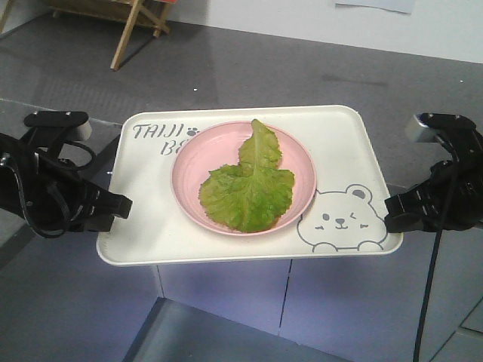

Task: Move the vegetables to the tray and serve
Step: 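Lift the tray with both grippers holding its side edges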

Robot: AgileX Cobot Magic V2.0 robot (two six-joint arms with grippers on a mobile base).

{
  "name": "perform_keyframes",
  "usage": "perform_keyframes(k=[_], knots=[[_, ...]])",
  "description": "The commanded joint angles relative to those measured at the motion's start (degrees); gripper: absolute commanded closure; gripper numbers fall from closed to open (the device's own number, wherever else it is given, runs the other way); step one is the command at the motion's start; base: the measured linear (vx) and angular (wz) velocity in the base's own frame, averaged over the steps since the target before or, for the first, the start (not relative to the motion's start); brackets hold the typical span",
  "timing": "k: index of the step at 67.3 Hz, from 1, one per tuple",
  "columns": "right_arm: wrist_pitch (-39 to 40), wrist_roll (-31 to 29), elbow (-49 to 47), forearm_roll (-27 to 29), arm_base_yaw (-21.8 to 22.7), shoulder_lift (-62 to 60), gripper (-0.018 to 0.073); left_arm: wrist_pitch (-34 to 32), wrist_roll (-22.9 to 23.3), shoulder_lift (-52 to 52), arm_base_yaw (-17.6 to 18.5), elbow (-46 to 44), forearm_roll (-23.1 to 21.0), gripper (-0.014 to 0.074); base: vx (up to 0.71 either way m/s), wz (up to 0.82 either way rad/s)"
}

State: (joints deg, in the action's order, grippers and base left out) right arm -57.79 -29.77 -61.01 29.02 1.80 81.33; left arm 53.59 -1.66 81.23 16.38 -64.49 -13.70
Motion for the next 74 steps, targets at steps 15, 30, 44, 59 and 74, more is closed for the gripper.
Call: perform_keyframes(k=[15, 30, 44, 59, 74], knots=[[-0.34, -2.27, -1.45, 4.64, -0.2, -2.1, 0.0564, -3.22, -1.5, -2.21, 0.55, -1.71, -3.35, 0.0603, 0.09, -0.32], [-0.34, -2.27, -1.45, 4.64, -0.2, -2.1, 0.0564, -3.22, -1.5, -2.21, 0.55, -1.71, -3.35, 0.0603, 0.09, -0.27], [-0.34, -2.27, -1.45, 4.64, -0.2, -2.1, 0.0564, -3.22, -1.5, -2.21, 0.55, -1.71, -3.35, 0.0603, 0.09, -0.19], [-0.34, -2.27, -1.45, 4.64, -0.2, -2.1, 0.0564, -3.22, -1.5, -2.21, 0.55, -1.71, -3.35, 0.0603, 0.08, -0.11], [-0.34, -2.27, -1.45, 4.64, -0.2, -2.1, 0.0564, -3.22, -1.5, -2.21, 0.55, -1.71, -3.35, 0.0603, 0.08, -0.11]])
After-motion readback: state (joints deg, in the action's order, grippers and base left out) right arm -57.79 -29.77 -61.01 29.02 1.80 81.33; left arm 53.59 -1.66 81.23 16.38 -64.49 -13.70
